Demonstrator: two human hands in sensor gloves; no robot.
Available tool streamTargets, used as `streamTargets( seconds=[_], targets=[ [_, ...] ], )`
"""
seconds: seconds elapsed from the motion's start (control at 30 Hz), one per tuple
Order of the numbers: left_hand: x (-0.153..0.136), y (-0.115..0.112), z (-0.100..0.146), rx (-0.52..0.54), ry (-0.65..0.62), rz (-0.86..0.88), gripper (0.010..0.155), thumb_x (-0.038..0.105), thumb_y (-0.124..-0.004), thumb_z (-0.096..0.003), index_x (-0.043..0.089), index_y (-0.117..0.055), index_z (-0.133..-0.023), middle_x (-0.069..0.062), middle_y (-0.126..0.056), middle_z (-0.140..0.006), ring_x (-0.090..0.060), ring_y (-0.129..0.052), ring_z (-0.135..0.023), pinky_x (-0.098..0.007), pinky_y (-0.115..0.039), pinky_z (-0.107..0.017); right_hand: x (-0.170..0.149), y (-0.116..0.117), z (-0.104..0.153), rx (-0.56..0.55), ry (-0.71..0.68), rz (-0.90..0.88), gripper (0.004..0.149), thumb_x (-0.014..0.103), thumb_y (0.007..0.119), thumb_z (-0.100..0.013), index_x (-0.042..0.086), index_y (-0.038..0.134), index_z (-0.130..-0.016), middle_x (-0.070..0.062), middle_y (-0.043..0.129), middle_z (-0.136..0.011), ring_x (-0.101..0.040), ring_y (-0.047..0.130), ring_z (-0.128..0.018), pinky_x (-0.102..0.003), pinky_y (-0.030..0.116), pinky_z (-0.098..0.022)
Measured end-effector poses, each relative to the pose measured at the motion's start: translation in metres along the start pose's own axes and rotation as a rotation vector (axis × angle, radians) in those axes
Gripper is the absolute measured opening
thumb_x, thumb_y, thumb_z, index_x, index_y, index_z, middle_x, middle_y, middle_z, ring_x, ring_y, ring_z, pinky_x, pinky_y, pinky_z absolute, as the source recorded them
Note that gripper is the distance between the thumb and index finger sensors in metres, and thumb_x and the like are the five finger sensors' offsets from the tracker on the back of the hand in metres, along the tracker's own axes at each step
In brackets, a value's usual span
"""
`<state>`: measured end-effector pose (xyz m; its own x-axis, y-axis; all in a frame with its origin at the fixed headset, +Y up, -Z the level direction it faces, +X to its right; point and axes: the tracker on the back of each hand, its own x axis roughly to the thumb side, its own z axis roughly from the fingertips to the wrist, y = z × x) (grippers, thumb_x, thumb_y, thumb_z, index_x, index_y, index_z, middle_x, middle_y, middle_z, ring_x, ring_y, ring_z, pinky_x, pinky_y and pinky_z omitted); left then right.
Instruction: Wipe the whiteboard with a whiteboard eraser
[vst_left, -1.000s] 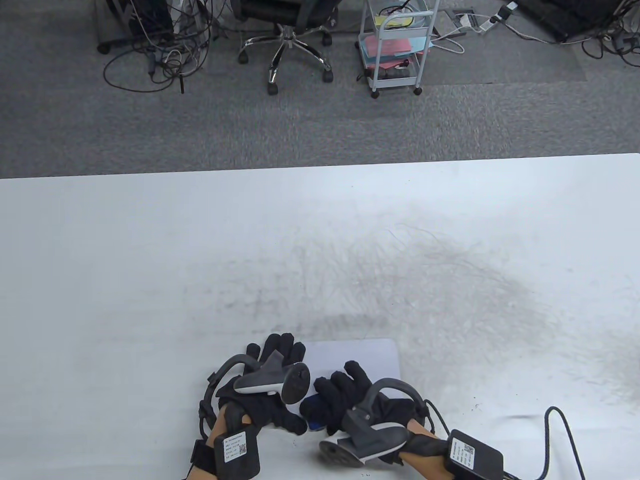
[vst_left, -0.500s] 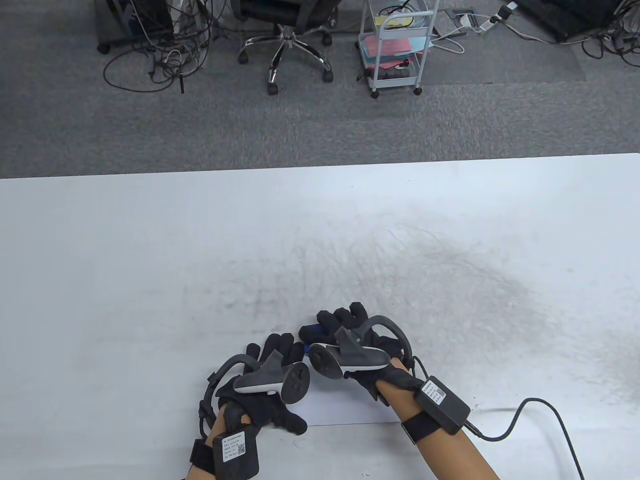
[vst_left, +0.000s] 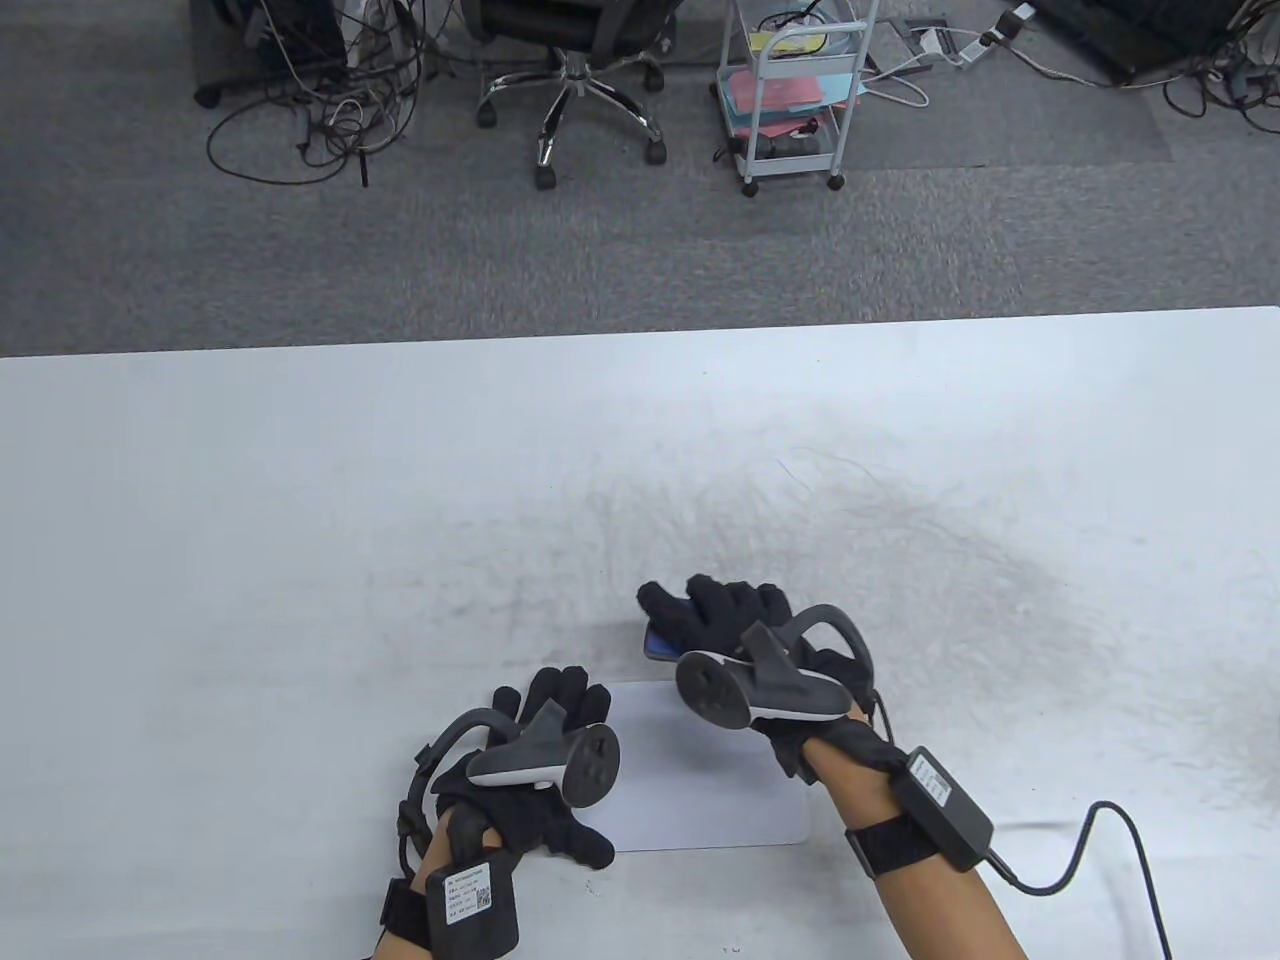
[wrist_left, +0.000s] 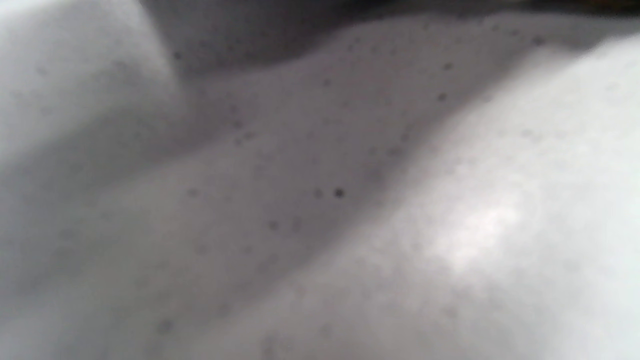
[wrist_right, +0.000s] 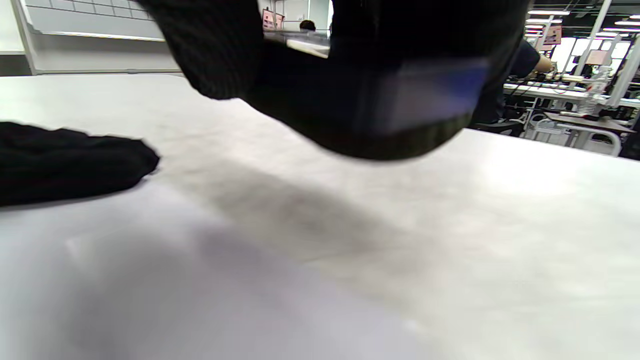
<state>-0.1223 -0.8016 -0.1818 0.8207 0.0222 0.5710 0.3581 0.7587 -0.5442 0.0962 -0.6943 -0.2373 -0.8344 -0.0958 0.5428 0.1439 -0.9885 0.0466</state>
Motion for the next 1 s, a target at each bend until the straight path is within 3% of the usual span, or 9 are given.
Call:
streamTargets(
  seconds=[0.1, 0.17, 0.23, 0.37, 0.43, 0.63, 0.73, 0.8, 1.0],
  targets=[
    [0.000, 0.000, 0.000, 0.000, 0.000, 0.000, 0.133, 0.081, -0.061, -0.0227, 0.006, 0.012, -0.105, -0.027, 0.016, -0.108, -0.052, 0.005, -0.100, -0.070, -0.019, -0.071, -0.039, -0.014, 0.016, -0.030, 0.070, -0.045, 0.095, 0.047, 0.079, -0.061, 0.027, 0.003, -0.116, -0.032, 0.055, -0.115, -0.047, 0.090, -0.095, -0.059, 0.089, -0.066],
    [0.000, 0.000, 0.000, 0.000, 0.001, 0.000, 0.133, 0.081, -0.061, -0.0226, 0.006, 0.012, -0.105, -0.027, 0.016, -0.108, -0.052, 0.005, -0.100, -0.070, -0.019, -0.071, -0.064, -0.022, 0.028, -0.067, 0.133, -0.050, 0.094, 0.048, 0.080, -0.061, 0.029, 0.006, -0.116, -0.031, 0.055, -0.114, -0.046, 0.092, -0.094, -0.058, 0.091, -0.065],
    [0.000, 0.000, 0.000, 0.000, 0.001, 0.000, 0.133, 0.081, -0.061, -0.0225, 0.007, 0.013, -0.105, -0.027, 0.016, -0.108, -0.052, 0.005, -0.100, -0.070, -0.019, -0.071, -0.089, -0.027, 0.041, -0.100, 0.199, -0.087, 0.087, 0.048, 0.080, -0.060, 0.029, 0.019, -0.119, -0.030, 0.057, -0.114, -0.048, 0.092, -0.093, -0.058, 0.090, -0.065],
    [0.000, 0.000, 0.000, -0.001, 0.000, 0.000, 0.133, 0.081, -0.061, -0.0227, 0.007, 0.013, -0.105, -0.027, 0.016, -0.108, -0.052, 0.005, -0.100, -0.070, -0.019, -0.071, -0.124, -0.028, 0.056, -0.158, 0.341, -0.100, 0.074, 0.049, 0.085, -0.058, 0.034, 0.042, -0.117, -0.020, 0.068, -0.115, -0.047, 0.085, -0.100, -0.070, 0.067, -0.076],
    [0.000, 0.000, 0.000, -0.001, 0.000, 0.001, 0.133, 0.081, -0.061, -0.0226, 0.007, 0.013, -0.105, -0.027, 0.016, -0.108, -0.052, 0.005, -0.100, -0.070, -0.019, -0.071, -0.132, -0.024, 0.060, -0.191, 0.393, -0.088, 0.073, 0.052, 0.085, -0.057, 0.033, 0.044, -0.114, -0.016, 0.073, -0.114, -0.041, 0.086, -0.099, -0.072, 0.061, -0.078],
    [0.000, 0.000, 0.000, 0.000, -0.003, 0.003, 0.133, 0.081, -0.061, -0.0229, 0.007, 0.013, -0.105, -0.027, 0.016, -0.108, -0.052, 0.006, -0.100, -0.070, -0.018, -0.071, -0.146, 0.004, 0.059, -0.195, 0.474, -0.117, 0.067, 0.053, 0.086, -0.055, 0.027, 0.051, -0.106, -0.017, 0.079, -0.109, -0.036, 0.096, -0.085, -0.062, 0.075, -0.073],
    [0.000, 0.000, -0.001, 0.001, -0.004, 0.004, 0.133, 0.081, -0.061, -0.0231, 0.007, 0.013, -0.105, -0.027, 0.017, -0.107, -0.052, 0.006, -0.099, -0.071, -0.018, -0.071, -0.150, 0.016, 0.058, -0.265, 0.535, -0.153, 0.061, 0.050, 0.084, -0.058, 0.024, 0.053, -0.104, -0.019, 0.076, -0.110, -0.039, 0.094, -0.088, -0.062, 0.070, -0.076],
    [0.000, 0.000, -0.001, 0.001, -0.005, 0.005, 0.133, 0.081, -0.061, -0.0233, 0.007, 0.013, -0.105, -0.027, 0.017, -0.107, -0.052, 0.006, -0.099, -0.070, -0.018, -0.071, -0.153, 0.023, 0.058, -0.270, 0.562, -0.207, 0.057, 0.049, 0.078, -0.061, 0.023, 0.051, -0.104, -0.022, 0.074, -0.111, -0.040, 0.093, -0.089, -0.061, 0.067, -0.077],
    [0.000, -0.001, 0.000, 0.000, -0.009, 0.008, 0.133, 0.081, -0.061, -0.0236, 0.007, 0.013, -0.105, -0.027, 0.017, -0.107, -0.053, 0.006, -0.099, -0.071, -0.018, -0.071, -0.152, 0.042, 0.056, -0.307, 0.596, -0.236, 0.056, 0.048, 0.076, -0.062, 0.022, 0.051, -0.104, -0.023, 0.073, -0.111, -0.039, 0.094, -0.091, -0.058, 0.067, -0.078]
  ],
)
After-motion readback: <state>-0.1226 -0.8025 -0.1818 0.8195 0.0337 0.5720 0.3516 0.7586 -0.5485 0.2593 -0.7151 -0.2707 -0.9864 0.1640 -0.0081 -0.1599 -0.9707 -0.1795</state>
